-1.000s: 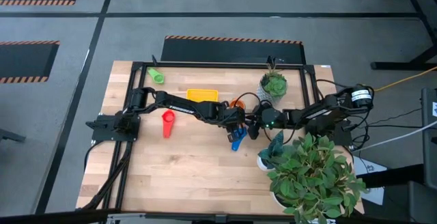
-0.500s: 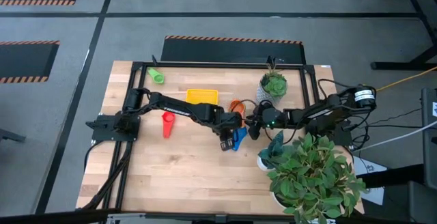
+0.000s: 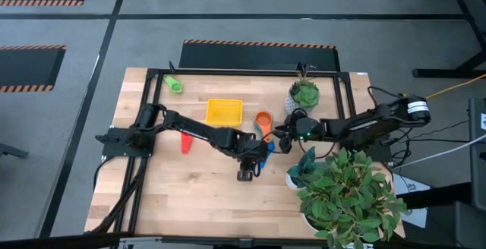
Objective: Nest measuring cups in basket
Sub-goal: Stack the blue measuring cup into the orange measuring cup
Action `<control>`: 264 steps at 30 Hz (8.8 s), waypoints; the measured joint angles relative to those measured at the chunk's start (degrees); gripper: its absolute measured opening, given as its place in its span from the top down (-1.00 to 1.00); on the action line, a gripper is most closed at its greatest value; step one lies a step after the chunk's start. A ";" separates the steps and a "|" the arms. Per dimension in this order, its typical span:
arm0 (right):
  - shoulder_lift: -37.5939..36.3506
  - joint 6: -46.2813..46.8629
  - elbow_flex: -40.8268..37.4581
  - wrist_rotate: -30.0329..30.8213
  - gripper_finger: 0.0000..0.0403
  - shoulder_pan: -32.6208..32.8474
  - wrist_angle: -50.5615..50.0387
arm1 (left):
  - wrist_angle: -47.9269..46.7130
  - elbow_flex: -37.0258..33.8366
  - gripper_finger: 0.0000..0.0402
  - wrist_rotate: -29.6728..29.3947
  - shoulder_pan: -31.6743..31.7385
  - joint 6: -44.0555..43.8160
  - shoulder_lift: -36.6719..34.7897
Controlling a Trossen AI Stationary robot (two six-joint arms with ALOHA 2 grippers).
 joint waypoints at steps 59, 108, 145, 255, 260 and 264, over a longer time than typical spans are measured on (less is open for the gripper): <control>-4.55 -1.11 -0.07 0.01 0.32 0.02 -3.97 | 11.77 0.00 0.31 -26.97 -6.14 18.89 9.57; -4.52 -1.49 -0.07 -0.51 0.32 0.00 -4.00 | 9.31 0.03 0.99 -31.96 -12.15 9.50 4.61; -33.44 -9.00 -0.07 -4.01 0.32 0.02 -32.93 | 0.35 15.93 1.00 -32.52 -9.02 11.30 3.97; -29.59 -20.38 -0.04 -5.70 0.80 0.30 -2.48 | 77.92 -43.30 0.99 8.77 9.56 -9.78 -31.46; -29.59 -20.44 -0.04 -5.76 0.83 0.30 -2.53 | 77.94 -43.30 0.93 8.75 9.56 -9.78 -31.46; -29.59 -20.46 -0.04 -5.75 0.81 0.30 -2.68 | 77.97 -43.30 0.89 8.77 9.56 -9.79 -31.46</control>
